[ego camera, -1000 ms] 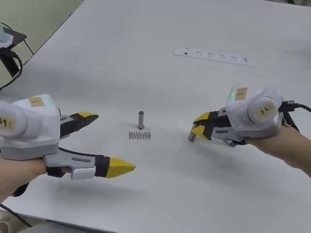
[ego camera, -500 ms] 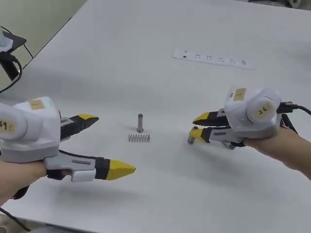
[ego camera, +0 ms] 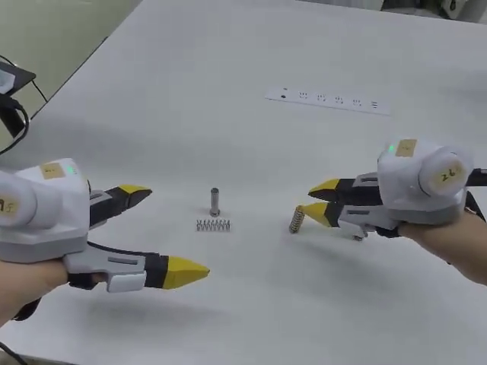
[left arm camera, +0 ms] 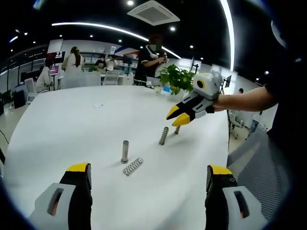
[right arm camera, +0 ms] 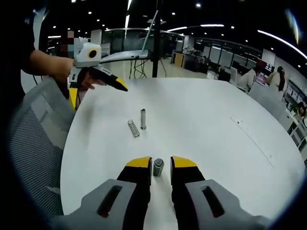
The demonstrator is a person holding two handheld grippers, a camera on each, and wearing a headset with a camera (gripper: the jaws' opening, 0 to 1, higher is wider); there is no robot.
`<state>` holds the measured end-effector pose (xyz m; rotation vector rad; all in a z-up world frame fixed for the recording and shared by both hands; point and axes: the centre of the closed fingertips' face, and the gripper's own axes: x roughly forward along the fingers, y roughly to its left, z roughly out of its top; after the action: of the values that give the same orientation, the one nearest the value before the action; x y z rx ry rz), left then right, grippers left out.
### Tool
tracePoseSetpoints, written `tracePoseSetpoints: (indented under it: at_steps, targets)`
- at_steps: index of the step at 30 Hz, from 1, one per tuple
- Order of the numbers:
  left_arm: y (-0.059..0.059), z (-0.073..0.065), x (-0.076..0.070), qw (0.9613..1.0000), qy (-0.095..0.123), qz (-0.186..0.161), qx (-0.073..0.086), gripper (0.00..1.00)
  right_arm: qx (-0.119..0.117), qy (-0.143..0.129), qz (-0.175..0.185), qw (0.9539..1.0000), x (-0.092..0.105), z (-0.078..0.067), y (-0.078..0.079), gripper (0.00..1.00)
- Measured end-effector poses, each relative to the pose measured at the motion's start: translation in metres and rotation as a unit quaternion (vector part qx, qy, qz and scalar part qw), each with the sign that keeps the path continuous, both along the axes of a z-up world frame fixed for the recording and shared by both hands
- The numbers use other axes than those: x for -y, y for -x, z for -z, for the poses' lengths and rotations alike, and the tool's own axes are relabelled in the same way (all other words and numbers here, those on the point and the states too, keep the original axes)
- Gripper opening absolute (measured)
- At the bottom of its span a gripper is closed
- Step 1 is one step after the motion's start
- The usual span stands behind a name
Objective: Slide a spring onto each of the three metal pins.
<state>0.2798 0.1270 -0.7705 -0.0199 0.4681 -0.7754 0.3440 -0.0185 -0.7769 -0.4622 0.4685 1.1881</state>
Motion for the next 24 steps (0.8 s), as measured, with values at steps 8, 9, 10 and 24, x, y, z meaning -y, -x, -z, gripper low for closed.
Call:
tracePoseSetpoints:
  at_steps: [8, 9, 10, 24]
  targets:
    - [0.000, -0.001, 0.001, 1.0000, -0.002, 0.004, -0.001, 0.98, -0.009, -0.018, 0.005, 0.9998, 0.005, -0.003, 0.014, 0.15]
    - [0.000, -0.002, 0.001, 1.0000, -0.002, 0.004, -0.001, 0.98, -0.008, -0.019, 0.006, 0.9998, 0.006, -0.003, 0.015, 0.15]
    - [-0.001, -0.002, 0.002, 1.0000, -0.002, 0.004, -0.001, 0.98, -0.008, -0.021, 0.006, 0.9997, 0.007, -0.004, 0.016, 0.15]
    - [0.000, -0.004, 0.004, 1.0000, 0.000, 0.007, 0.001, 0.97, -0.026, -0.031, 0.012, 0.9991, 0.009, 0.008, 0.035, 0.14]
